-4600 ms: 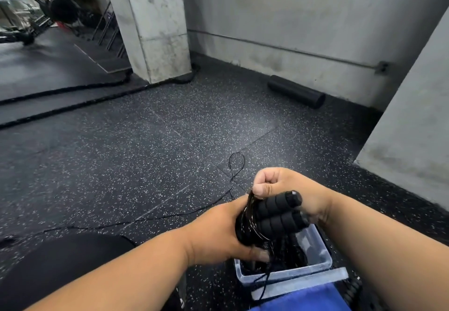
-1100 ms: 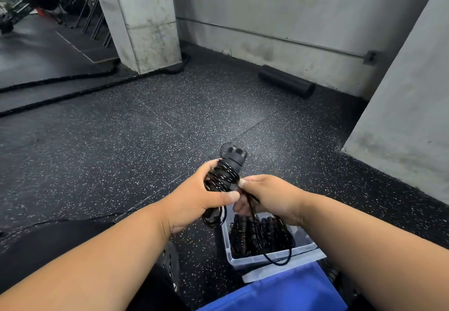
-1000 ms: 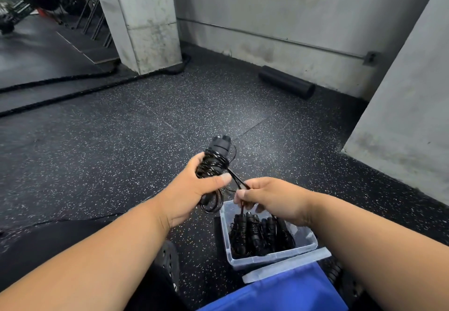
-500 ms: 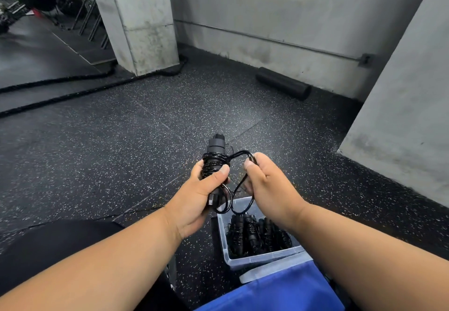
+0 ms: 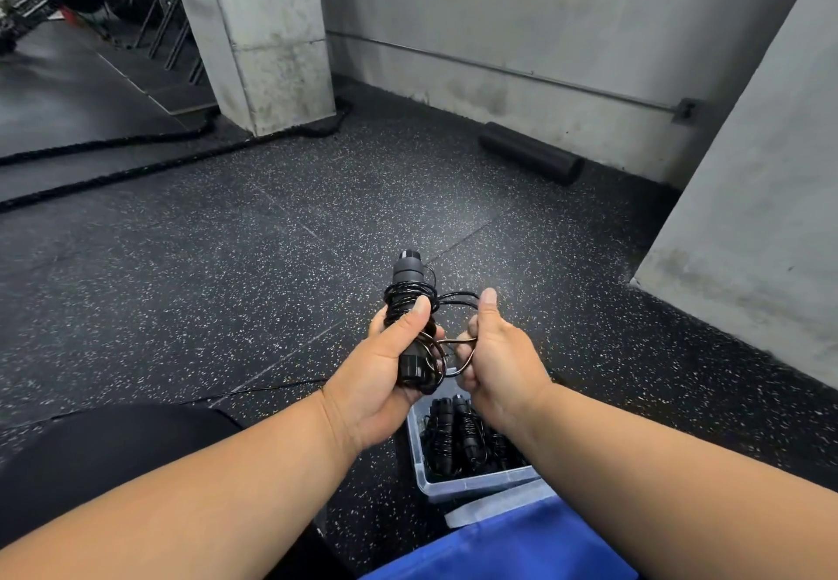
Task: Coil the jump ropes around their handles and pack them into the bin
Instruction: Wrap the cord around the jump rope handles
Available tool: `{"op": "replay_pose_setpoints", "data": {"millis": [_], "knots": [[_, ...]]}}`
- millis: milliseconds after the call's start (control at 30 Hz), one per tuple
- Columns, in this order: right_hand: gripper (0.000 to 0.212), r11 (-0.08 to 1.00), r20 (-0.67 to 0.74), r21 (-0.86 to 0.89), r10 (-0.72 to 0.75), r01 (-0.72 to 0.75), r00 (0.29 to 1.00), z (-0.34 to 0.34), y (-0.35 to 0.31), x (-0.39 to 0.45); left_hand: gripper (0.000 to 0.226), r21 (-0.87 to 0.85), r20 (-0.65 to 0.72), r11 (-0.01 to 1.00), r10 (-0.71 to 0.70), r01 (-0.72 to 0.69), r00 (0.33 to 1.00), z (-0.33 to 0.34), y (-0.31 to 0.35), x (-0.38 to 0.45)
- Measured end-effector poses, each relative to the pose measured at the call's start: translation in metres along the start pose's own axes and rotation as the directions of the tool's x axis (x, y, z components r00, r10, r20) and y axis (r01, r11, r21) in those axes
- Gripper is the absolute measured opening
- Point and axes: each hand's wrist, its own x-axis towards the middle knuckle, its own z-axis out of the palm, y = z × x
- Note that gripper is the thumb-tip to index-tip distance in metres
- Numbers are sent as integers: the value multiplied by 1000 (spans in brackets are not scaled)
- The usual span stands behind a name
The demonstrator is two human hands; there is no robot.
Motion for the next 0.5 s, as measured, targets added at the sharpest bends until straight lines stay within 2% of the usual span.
{"op": "replay_pose_setpoints", "data": {"millis": [100, 167, 233, 300, 367, 433, 500], "knots": [[52, 990, 31, 86, 106, -108, 994, 1, 1, 1, 61, -30, -22, 999, 9, -10, 1000, 0, 4, 5], [53, 983, 82, 127, 121, -130, 989, 1, -3, 2, 86, -49, -16, 999, -8, 7, 1000, -1, 7, 9], [54, 985, 89, 131, 102, -113, 991, 3, -5, 3, 101, -68, 11, 998, -9, 10, 1000, -2, 7, 10], [55, 996, 56, 73, 53, -57, 997, 4, -2, 4, 100, -97, 19, 995, -11, 13, 1000, 0, 5, 10], [57, 996, 26, -67, -55, 56, 998, 4, 6, 4, 95, -115, -12, 993, -2, 1, 1000, 3, 3, 9], [57, 952, 19, -227, -207, 205, 978, 4, 13, 4, 89, -105, -50, 994, 11, -16, 999, 8, 3, 6], [54, 910, 12, -272, -323, 314, 946, 5, 14, 3, 90, -90, -70, 996, 11, -18, 998, 12, 4, 5]]}}
